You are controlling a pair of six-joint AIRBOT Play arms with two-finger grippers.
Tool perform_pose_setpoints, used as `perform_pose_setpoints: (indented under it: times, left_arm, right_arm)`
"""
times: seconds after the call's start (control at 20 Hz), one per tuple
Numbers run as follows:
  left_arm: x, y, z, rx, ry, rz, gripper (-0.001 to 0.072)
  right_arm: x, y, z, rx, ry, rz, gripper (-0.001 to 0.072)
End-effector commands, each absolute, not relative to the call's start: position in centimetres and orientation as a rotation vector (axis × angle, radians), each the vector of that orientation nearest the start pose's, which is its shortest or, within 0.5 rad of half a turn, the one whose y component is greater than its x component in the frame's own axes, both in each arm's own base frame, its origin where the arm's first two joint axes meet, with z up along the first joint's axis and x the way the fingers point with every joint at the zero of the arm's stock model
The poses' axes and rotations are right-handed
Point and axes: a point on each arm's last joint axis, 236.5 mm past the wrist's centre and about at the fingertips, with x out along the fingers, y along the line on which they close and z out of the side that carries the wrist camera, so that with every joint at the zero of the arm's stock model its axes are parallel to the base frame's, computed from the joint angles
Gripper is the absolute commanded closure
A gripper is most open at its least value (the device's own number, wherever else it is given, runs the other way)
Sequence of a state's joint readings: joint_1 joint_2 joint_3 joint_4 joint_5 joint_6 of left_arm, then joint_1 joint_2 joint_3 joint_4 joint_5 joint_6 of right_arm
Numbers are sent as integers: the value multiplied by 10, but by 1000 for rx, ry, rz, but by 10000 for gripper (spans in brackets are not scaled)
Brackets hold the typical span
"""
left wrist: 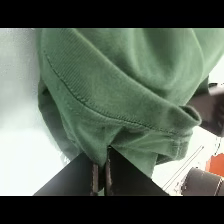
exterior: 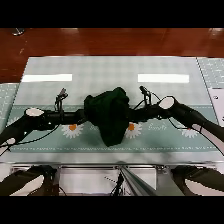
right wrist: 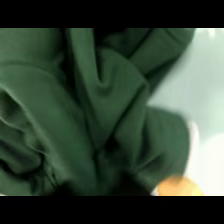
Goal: Fold the shirts.
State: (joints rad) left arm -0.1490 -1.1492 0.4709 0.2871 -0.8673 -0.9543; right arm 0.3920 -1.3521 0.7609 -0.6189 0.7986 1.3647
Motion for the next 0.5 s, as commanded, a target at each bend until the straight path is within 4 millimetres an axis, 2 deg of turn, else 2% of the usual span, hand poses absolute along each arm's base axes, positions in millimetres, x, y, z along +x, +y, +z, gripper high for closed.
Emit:
perform_pose_setpoints:
  times: [0.0,0.05,0.1,0.15,0.2,0.3,0.35,0.4,0.45]
  left_arm:
    - [280,-212,-43,-803,1193,-613,674]
    - [288,-210,-32,-835,1171,-623,674]
    - [299,-207,-13,-868,1132,-648,674]
    - [316,-202,16,-884,1066,-687,674]
    - [336,-195,52,-878,977,-726,675]
    - [374,-177,137,-827,775,-763,675]
    - [390,-167,180,-805,676,-761,675]
    - [402,-157,227,-788,576,-757,675]
    - [408,-147,270,-777,491,-757,675]
  right_arm:
    - [301,275,-58,527,1353,634,689]
    - [306,271,-46,485,1352,667,689]
    - [316,263,-29,442,1342,690,690]
    - [333,252,-5,410,1314,690,690]
    - [358,236,30,377,1250,667,690]
    - [407,203,123,328,1049,605,690]
    - [424,188,179,300,930,586,690]
    - [429,176,228,267,836,576,690]
    - [424,165,278,217,745,574,690]
